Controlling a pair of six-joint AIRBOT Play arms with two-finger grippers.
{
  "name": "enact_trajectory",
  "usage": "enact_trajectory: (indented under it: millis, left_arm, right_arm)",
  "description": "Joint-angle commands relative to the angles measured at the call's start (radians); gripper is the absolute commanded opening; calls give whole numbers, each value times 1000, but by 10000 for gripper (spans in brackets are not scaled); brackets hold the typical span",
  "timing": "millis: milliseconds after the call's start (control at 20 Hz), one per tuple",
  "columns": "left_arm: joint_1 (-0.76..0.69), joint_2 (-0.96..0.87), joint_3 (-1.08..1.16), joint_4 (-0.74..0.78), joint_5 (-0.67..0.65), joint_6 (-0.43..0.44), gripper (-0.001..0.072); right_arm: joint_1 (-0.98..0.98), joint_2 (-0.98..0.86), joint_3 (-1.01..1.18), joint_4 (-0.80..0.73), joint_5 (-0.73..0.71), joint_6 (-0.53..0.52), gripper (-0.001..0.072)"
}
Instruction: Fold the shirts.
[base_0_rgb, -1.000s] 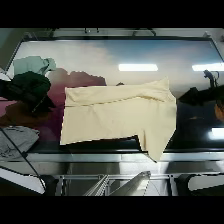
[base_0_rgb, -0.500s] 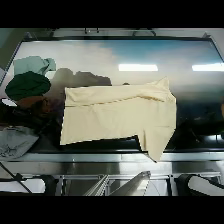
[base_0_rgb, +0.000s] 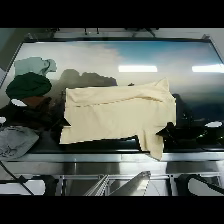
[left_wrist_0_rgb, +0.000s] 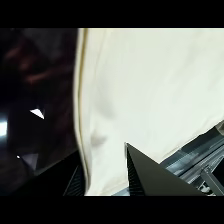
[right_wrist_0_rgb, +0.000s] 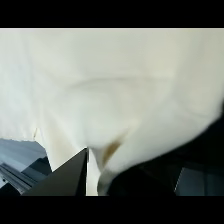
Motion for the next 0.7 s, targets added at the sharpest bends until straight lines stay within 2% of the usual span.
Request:
enact_trajectory:
  millis: [0, 250, 300, 350, 500, 550, 650]
  left_arm:
    - [-42, -1, -3, 7, 18, 3, 293]
    - [-62, -1, -3, 24, -56, 14, 289]
    - [-62, -1, -3, 42, -63, 13, 191]
    - [-62, -1, -3, 51, -63, 14, 20]
    - [-62, -1, -2, 48, -63, 14, 26]
    - [-58, 0, -2, 52, -64, 14, 26]
    - [-27, -1, -2, 51, -72, 13, 26]
  right_arm:
    - [0, 0, -6, -4, -12, -5, 229]
    - [-51, 0, -6, -17, 48, -30, 229]
    - [-50, 0, -7, -24, 48, -30, 229]
    - [-48, 0, -7, -38, 50, -29, 228]
    - [-49, 0, -7, -48, 98, -30, 213]
    - [-49, 3, -6, -50, 124, -29, 106]
    - [-65, 23, -3, -82, 173, -15, 89]
